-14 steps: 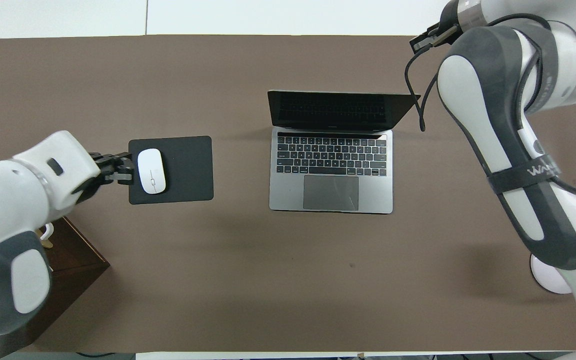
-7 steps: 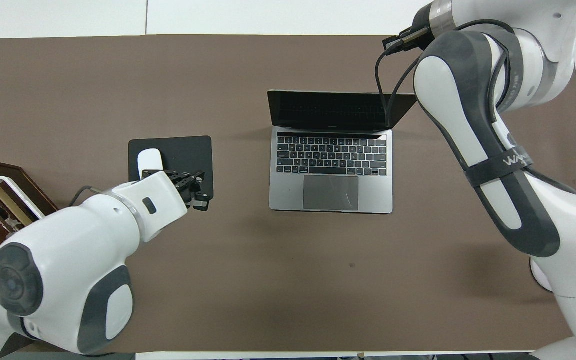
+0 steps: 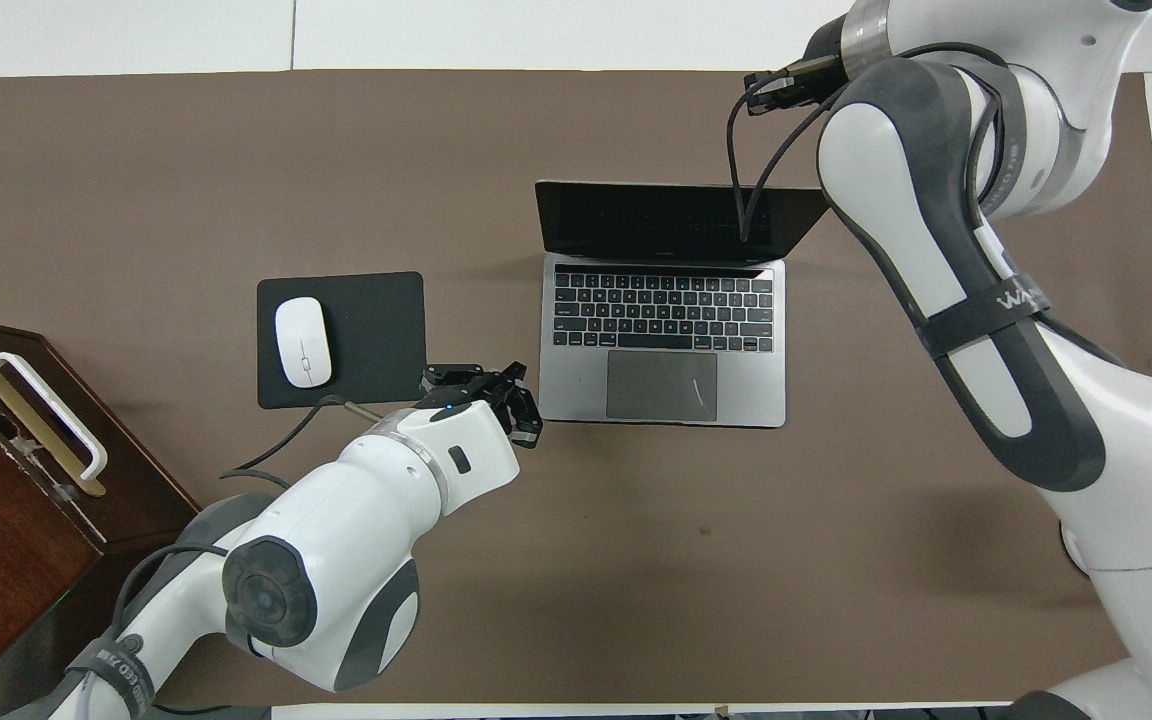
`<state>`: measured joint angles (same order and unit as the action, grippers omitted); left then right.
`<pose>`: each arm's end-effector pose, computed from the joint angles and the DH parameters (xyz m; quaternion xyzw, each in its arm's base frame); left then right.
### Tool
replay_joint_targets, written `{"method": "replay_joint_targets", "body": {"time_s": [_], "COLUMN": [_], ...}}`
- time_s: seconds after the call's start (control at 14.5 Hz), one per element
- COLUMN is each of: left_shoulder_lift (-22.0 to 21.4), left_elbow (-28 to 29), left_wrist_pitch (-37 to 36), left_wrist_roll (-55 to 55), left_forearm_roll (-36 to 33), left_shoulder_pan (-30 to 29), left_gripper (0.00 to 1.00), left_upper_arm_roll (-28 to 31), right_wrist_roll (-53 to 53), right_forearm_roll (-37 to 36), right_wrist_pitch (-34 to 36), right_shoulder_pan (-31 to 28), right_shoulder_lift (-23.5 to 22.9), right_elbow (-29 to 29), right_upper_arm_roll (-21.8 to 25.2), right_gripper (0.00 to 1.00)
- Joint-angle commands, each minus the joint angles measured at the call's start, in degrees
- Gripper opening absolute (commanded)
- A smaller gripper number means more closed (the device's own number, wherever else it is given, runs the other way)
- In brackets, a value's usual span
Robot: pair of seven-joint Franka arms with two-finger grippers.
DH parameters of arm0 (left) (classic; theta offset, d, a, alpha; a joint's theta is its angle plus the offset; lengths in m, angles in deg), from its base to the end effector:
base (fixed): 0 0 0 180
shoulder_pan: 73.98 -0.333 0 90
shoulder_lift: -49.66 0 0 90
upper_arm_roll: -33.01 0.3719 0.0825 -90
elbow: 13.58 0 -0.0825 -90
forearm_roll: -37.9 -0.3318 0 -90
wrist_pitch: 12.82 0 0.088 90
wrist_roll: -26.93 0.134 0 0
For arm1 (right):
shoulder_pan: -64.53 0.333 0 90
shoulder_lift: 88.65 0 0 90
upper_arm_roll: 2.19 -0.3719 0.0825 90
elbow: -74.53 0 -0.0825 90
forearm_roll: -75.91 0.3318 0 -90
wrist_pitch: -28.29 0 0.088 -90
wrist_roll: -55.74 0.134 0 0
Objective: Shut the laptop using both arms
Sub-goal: 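Press the left gripper on the laptop base while the right gripper hooks the lid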
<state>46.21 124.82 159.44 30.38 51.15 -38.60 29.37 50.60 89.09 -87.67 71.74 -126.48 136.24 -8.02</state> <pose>0.4005 -0.3048 0.4786 0.9146 -0.2451 0.2876 0.1442 0.7387 0.1628 0.5037 -0.9742 -0.1055 -0.1335 0.1480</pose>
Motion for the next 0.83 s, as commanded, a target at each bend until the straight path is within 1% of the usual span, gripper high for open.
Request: {"method": "replay_joint_targets", "body": {"time_s": [0.0,0.21,0.41,0.69,0.76], "left_shoulder_lift": [2.65,4.32,6.78,13.89,14.95], "left_elbow": [0.55,0.55,0.12,-1.2,-1.21], "left_wrist_pitch": [6.49,9.57,12.48,19.76,20.82], "left_wrist_roll": [1.21,1.56,3.22,3.58,3.58], "left_forearm_roll": [1.43,1.35,1.35,1.17,1.17], "left_shoulder_pan": [2.15,2.24,2.15,2.15,2.15], "left_gripper": [0.0,0.0,0.0,0.0,0.0], "left_upper_arm_roll": [1.0,1.0,1.09,1.09,1.09], "right_wrist_roll": [0.93,0.93,1.45,1.54,1.54], "right_forearm_roll": [1.67,1.76,1.85,1.85,1.85], "right_wrist_pitch": [-1.2,-1.02,-1.55,-2.08,-2.08], "right_shoulder_pan": [-0.09,-0.01,0.17,0.26,0.34], "right_shoulder_lift": [0.21,0.39,0.65,0.92,1.0], "right_elbow": [0.51,0.86,2.71,3.94,4.03], "right_upper_arm_roll": [-0.41,-0.41,-0.41,-0.41,-0.41], "right_gripper": [0.0,0.0,0.0,0.0,0.0]}}
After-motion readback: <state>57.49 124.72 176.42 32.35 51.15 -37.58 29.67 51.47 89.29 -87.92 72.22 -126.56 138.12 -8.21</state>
